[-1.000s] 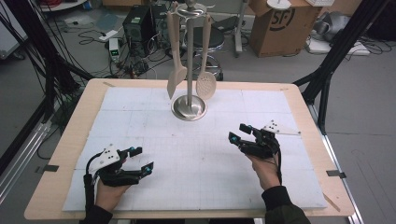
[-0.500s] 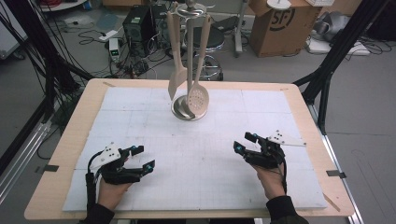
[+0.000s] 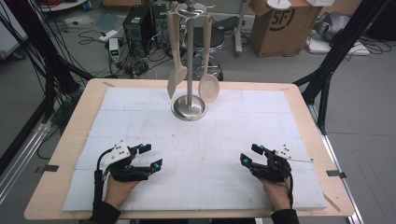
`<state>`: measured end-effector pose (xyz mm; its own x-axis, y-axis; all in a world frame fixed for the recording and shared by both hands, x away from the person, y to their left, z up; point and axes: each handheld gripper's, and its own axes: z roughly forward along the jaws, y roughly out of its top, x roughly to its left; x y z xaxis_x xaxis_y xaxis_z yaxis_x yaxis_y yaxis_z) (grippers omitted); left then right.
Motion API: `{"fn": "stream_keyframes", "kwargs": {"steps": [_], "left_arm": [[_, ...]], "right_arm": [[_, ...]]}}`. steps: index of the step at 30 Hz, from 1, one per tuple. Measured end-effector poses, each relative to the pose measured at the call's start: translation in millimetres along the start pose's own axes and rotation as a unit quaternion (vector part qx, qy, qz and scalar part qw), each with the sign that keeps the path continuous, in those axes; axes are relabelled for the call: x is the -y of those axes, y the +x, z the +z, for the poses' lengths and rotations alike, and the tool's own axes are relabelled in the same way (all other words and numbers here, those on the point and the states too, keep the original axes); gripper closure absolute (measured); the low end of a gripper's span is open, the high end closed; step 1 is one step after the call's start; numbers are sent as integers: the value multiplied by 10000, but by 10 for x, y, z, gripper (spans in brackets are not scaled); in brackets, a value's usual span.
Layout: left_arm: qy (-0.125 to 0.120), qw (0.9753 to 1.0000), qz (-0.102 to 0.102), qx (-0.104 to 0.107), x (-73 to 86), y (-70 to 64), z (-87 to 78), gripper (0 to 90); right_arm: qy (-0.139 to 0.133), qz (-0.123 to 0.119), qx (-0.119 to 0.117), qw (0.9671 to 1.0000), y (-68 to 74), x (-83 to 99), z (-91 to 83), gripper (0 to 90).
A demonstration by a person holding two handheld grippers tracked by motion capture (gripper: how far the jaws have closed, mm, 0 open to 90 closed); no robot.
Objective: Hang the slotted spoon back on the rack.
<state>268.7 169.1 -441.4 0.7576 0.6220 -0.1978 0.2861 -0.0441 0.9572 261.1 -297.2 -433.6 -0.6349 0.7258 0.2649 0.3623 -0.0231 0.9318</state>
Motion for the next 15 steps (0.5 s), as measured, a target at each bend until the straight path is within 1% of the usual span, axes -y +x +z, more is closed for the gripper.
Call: {"fn": "stream_keyframes", "kwargs": {"steps": [1,2,3,5,8,10,12,13,15], "left_arm": [[-12,10000,-36,26,7,-2,32,244],[37,10000,-25,35,15,-14,63,243],[85,9999,28,64,19,-28,83,244],[62,9999,91,83,11,-47,96,243],[-21,10000,48,19,-4,-26,77,244],[-58,10000,-46,-29,-2,9,74,243],[-45,9999,-40,-88,1,41,77,243],[-66,9999,-94,-89,3,49,77,243],[-77,9999,-58,-90,-1,47,72,243]], "right_arm": [[-42,13,-22,10000,3,-6,-8,280],[-61,-2,-53,10000,12,-16,-20,280],[-64,-52,-46,10000,20,-22,-33,280],[-52,-18,-66,10000,19,-17,-62,280],[-77,-14,3,10000,-44,5,-76,280],[-61,57,-1,10000,-76,22,-77,279],[-27,141,-71,9999,-91,41,-65,279],[-15,118,-58,9999,-98,43,-62,277],[-65,141,-51,9999,-97,40,-71,277]]}}
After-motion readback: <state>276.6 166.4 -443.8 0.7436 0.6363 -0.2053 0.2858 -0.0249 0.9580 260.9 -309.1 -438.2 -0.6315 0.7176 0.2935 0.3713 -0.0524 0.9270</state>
